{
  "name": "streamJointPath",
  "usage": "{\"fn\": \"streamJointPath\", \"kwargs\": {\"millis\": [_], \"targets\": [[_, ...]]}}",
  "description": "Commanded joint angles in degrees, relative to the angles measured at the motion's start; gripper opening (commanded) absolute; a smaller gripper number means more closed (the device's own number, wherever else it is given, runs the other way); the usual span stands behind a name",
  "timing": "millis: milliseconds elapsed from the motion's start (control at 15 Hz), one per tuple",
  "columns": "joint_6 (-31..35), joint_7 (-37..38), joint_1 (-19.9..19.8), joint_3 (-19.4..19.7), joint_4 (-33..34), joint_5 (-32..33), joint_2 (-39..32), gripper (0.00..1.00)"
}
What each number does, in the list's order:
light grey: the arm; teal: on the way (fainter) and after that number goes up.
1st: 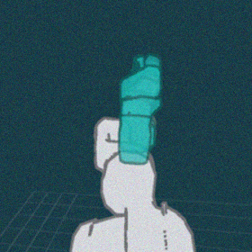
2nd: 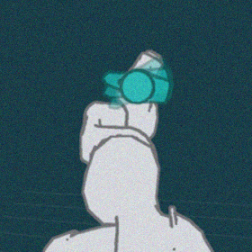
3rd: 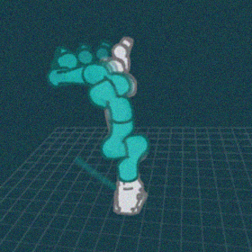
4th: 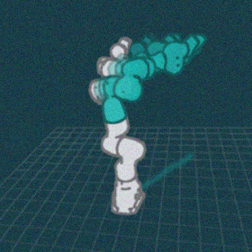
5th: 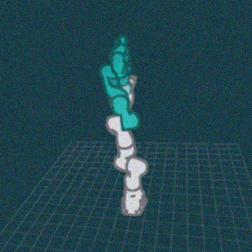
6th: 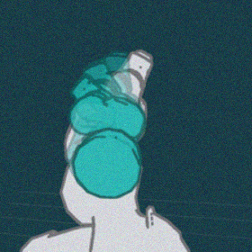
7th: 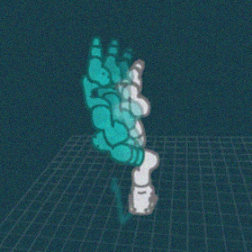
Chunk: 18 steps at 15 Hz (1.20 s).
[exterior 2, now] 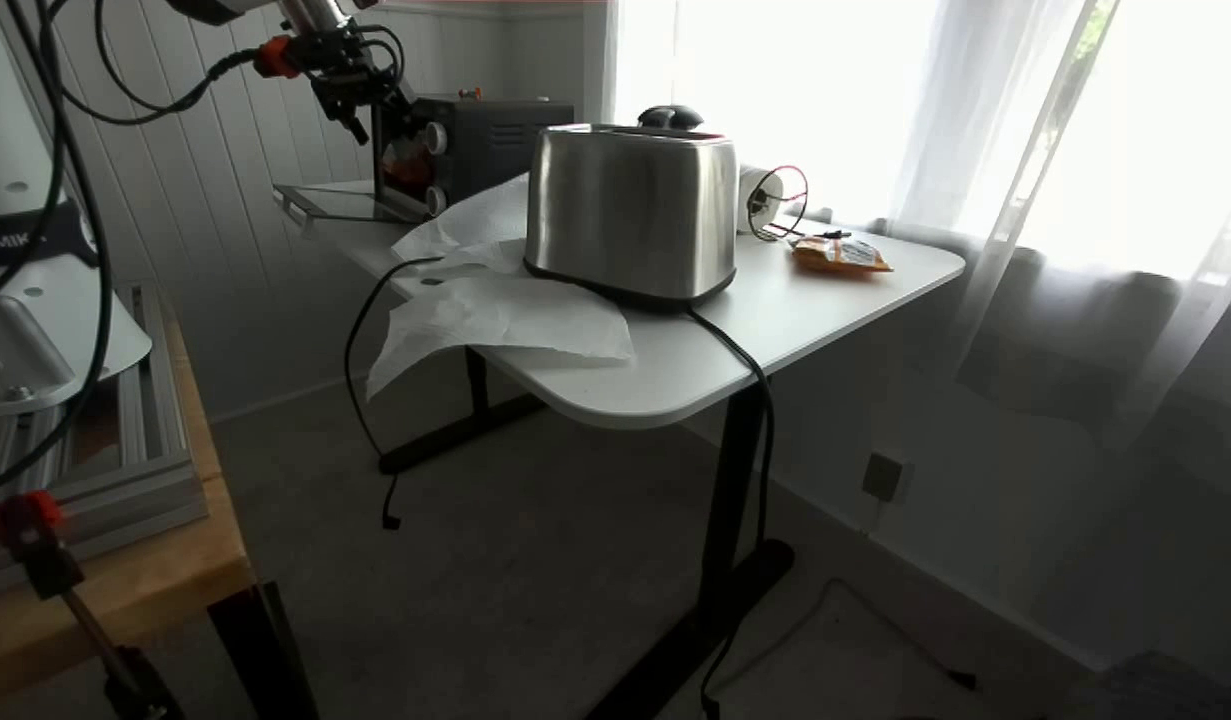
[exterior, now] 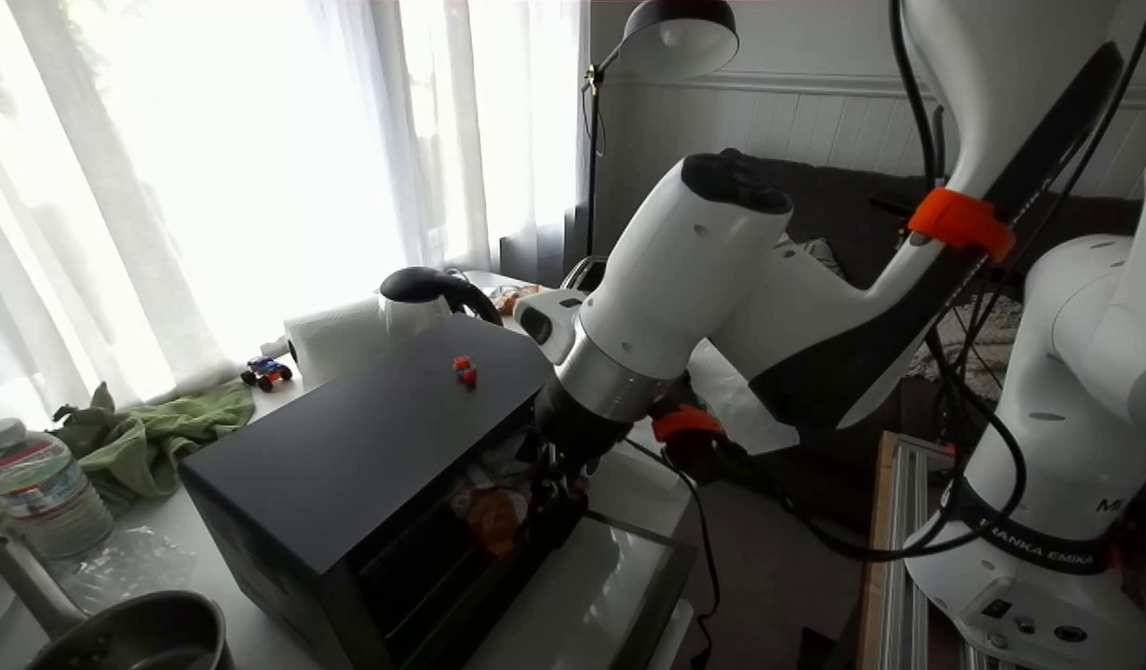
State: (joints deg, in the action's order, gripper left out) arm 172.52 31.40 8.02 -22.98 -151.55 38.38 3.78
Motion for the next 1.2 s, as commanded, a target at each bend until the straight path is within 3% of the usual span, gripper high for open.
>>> {"fn": "streamJointPath", "kwargs": {"millis": [0,333,733,933,1133], "targets": [[-4.16,-2.46,4.10,-0.26,-1.26,-12.70,3.04,1.00],[-12.54,-3.47,7.01,0.73,-1.42,-21.57,8.14,1.00],[-23.01,-15.68,11.13,2.95,-0.19,-37.98,8.00,1.00],[-24.69,-21.52,11.63,4.54,-0.98,-43.63,7.14,1.00],[-22.77,-22.98,9.59,4.83,-2.27,-40.39,6.18,1.00]]}}
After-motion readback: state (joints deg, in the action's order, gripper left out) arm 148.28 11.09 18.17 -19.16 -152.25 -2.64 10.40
